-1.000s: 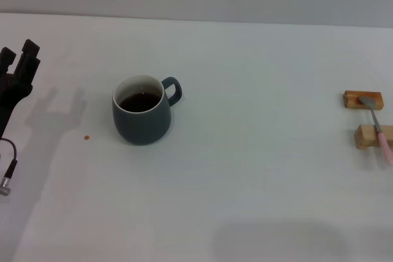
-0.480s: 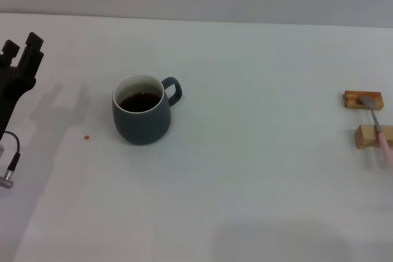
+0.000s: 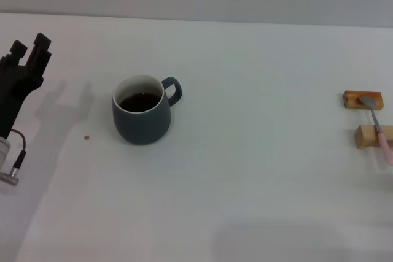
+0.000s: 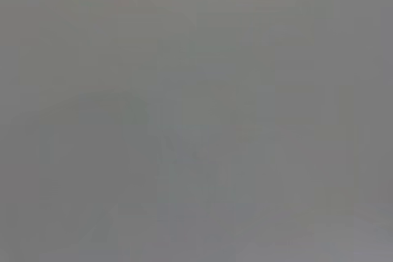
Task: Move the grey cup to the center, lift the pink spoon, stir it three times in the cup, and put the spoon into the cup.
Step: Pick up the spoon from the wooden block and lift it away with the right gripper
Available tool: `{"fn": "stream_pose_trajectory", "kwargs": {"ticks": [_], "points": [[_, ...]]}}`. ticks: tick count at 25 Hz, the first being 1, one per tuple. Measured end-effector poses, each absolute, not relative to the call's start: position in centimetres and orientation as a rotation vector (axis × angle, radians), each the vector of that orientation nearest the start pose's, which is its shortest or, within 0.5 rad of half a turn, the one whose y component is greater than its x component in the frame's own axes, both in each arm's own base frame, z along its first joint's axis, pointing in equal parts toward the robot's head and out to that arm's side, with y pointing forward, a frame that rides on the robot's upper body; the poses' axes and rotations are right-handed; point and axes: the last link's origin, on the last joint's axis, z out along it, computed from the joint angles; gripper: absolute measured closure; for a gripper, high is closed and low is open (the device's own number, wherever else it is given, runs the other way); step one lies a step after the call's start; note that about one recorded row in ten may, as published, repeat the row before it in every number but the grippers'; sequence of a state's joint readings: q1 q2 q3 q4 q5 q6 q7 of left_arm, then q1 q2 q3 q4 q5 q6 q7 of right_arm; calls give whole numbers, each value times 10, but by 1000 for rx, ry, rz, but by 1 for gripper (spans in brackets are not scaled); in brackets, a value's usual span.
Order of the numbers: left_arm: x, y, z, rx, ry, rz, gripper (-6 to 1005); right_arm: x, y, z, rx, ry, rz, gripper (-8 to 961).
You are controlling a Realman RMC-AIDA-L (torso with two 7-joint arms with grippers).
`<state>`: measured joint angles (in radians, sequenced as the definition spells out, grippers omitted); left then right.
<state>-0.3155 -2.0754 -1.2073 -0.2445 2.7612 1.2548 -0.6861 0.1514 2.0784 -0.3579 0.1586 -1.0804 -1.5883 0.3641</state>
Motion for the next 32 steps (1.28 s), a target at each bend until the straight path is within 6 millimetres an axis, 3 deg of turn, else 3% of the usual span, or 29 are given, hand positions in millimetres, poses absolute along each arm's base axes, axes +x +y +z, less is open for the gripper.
{"fn": "stream_pose_trajectory", "kwargs": {"ticks": [32], "points": [[-316,319,-16,-1576,-892,-1126,381,378,186,-35,-1548,840,795,282]]}}
